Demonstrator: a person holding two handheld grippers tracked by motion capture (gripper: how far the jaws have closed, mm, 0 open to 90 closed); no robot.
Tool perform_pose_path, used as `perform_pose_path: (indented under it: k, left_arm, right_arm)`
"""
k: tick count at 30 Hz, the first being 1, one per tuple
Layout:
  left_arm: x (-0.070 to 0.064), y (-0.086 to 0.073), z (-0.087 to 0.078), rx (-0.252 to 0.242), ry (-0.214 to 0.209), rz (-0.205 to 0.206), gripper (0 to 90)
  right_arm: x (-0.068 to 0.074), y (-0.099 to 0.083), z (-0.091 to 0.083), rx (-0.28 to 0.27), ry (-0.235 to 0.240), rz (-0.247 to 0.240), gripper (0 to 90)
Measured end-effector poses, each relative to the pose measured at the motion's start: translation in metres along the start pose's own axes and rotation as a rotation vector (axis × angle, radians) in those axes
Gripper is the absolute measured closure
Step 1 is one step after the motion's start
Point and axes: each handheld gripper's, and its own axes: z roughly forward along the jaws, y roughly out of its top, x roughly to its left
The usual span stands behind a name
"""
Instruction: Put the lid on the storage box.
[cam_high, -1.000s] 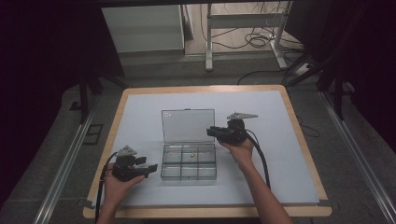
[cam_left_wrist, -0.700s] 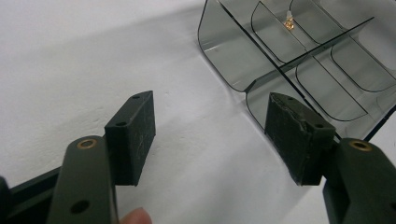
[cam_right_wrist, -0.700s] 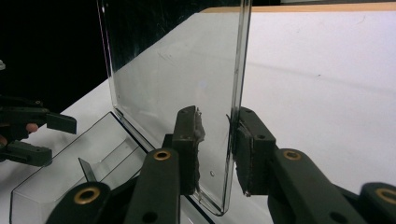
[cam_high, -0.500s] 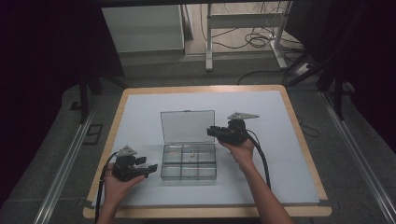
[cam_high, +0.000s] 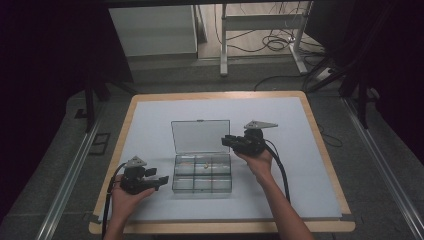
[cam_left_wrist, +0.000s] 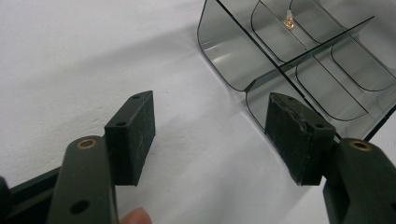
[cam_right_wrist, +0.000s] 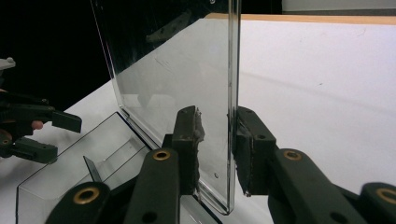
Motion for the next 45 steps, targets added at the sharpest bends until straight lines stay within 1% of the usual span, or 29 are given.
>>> perform_pose_path:
  k: [12, 21, 25, 33, 45]
  left_arm:
    - [0.000, 0.000, 0.000, 0.002, 0.000, 0.001, 34.2]
    - [0.000, 0.000, 0.000, 0.002, -0.001, 0.001, 34.1]
    - [0.000, 0.000, 0.000, 0.004, 0.000, 0.001, 34.1]
    - [0.000, 0.000, 0.001, 0.003, -0.001, 0.003, 34.0]
    - [-0.001, 0.000, 0.001, 0.004, -0.002, 0.003, 33.7]
  right_arm:
    - [0.003, 0.001, -0.002, -0.004, -0.001, -0.029, 69.3]
    - [0.005, 0.000, -0.004, -0.001, 0.000, -0.038, 69.1]
    - [0.007, 0.000, -0.005, -0.001, -0.001, -0.056, 68.9]
    - [0.009, 0.000, -0.006, -0.003, -0.003, -0.075, 67.5]
    - [0.012, -0.001, -0.009, -0.006, 0.008, -0.085, 64.7]
